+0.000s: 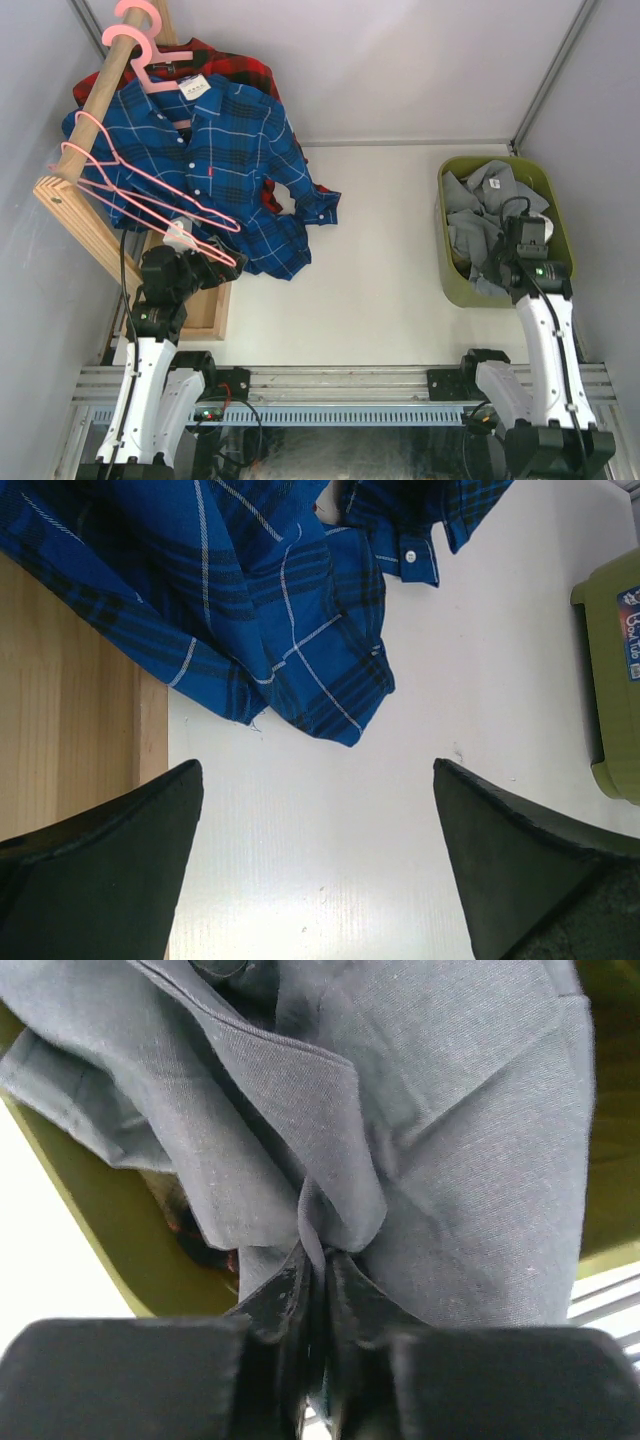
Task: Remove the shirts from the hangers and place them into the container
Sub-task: Place the shirt in the bin, then pick up the hanger from the clothesline.
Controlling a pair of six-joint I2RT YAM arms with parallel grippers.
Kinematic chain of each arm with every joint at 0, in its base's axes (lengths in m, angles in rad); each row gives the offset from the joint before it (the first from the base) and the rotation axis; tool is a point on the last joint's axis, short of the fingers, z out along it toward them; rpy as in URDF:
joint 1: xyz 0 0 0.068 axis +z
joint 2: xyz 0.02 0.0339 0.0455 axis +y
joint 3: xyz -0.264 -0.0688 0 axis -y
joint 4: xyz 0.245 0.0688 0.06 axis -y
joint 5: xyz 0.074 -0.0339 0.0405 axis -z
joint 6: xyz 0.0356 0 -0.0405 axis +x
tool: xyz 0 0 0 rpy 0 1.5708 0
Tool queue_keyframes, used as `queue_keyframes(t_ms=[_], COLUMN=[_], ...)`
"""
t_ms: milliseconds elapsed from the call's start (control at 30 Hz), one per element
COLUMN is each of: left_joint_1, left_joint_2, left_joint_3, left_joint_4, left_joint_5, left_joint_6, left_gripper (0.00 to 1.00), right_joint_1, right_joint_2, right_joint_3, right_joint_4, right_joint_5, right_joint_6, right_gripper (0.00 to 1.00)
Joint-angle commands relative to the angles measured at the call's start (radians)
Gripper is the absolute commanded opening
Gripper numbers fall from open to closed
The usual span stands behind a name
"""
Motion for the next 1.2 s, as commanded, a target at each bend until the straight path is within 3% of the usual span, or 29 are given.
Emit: queue_keyframes(t_ms=[0, 200, 433, 567, 733, 800, 867, 933, 1167], left_joint_1=[-0.006, -0.005, -0.006, -0.006, -0.002, 0.006, 0.017, 0.024, 0.100], left_joint_2=[-0.007, -0.005, -0.012, -0.009, -0.003, -0.002, -0.004, -0.016, 0.002], left_joint_3=[0.000, 0.001, 0.005, 0.017, 0.047, 0.052, 0.063, 0.067, 0.103], left_joint_4=[0.026, 0.025, 0.014, -0.027, -0.091, -0.100, -0.119, -0.128, -0.147], left_joint_5=[0.010, 0.008, -0.031, -0.152, -0.307, -0.345, -0.397, -0.442, -0.459], left_joint_6=[0.019, 0.021, 0.024, 0.004, -0.010, -0.014, -0.026, -0.028, 0.034], left_gripper=[1.00, 1.00, 1.00, 1.00, 1.00, 1.00, 1.00, 1.00, 1.00], right_joint_1=[-0.007, -0.015, -0.029, -0.049, -0.087, -0.092, -0.092, -0.092, -0.035], right_joint_2=[0.061, 0.130, 0.286, 0.199, 0.008, -0.038, -0.068, -0.084, -0.083], right_joint_3=[0.034, -0.013, -0.164, -0.158, -0.026, 0.012, 0.041, 0.061, 0.077], right_joint_4=[0.224, 0.577, 0.551, 0.525, 0.446, 0.432, 0.423, 0.421, 0.550], right_joint_5=[-0.062, -0.102, -0.169, -0.158, -0.164, -0.227, -0.311, -0.390, -0.700], right_joint_6=[-0.031, -0.025, 0.077, 0.049, 0.008, -0.009, -0.022, -0.020, -0.024], right_gripper=[0.00, 0.00, 0.00, 0.18, 0.53, 0.66, 0.85, 0.90, 0.91])
